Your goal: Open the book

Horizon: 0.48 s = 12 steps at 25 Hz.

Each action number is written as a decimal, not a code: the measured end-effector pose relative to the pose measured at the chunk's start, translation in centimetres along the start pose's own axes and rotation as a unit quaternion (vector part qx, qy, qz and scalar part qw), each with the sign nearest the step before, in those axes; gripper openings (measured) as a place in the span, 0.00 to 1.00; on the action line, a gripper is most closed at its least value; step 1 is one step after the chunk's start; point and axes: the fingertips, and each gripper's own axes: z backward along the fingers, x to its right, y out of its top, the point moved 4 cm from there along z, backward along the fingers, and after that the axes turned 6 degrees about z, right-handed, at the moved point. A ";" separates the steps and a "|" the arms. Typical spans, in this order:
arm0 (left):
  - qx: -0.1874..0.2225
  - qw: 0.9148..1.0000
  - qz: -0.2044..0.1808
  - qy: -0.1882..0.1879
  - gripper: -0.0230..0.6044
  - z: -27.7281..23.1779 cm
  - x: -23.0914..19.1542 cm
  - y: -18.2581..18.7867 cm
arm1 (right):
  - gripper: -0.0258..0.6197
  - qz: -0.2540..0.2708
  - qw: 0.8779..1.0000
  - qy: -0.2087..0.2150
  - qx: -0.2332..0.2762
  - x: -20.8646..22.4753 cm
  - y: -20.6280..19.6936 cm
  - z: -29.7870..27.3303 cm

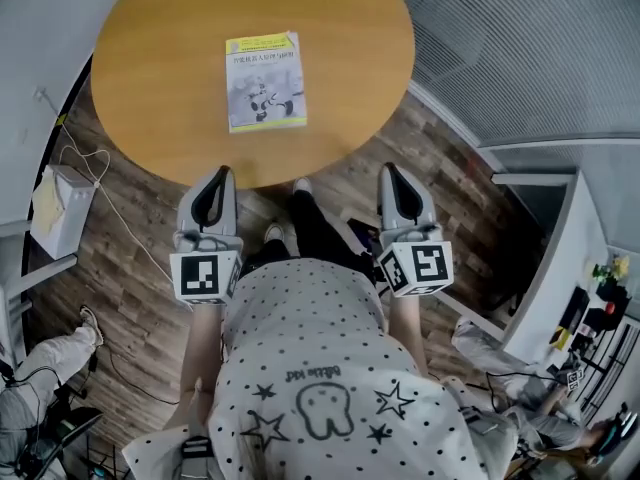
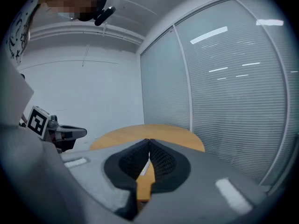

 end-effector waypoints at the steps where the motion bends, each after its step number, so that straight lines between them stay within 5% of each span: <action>1: 0.003 1.000 0.001 0.005 0.06 -0.9 -0.1 0.3 | 0.05 0.002 1.000 0.005 0.001 0.6 0.3 -0.9; 12: 0.014 0.998 0.011 0.054 0.06 -8.2 0.3 2.2 | 0.05 0.019 0.998 0.065 0.006 6.3 2.4 -9.3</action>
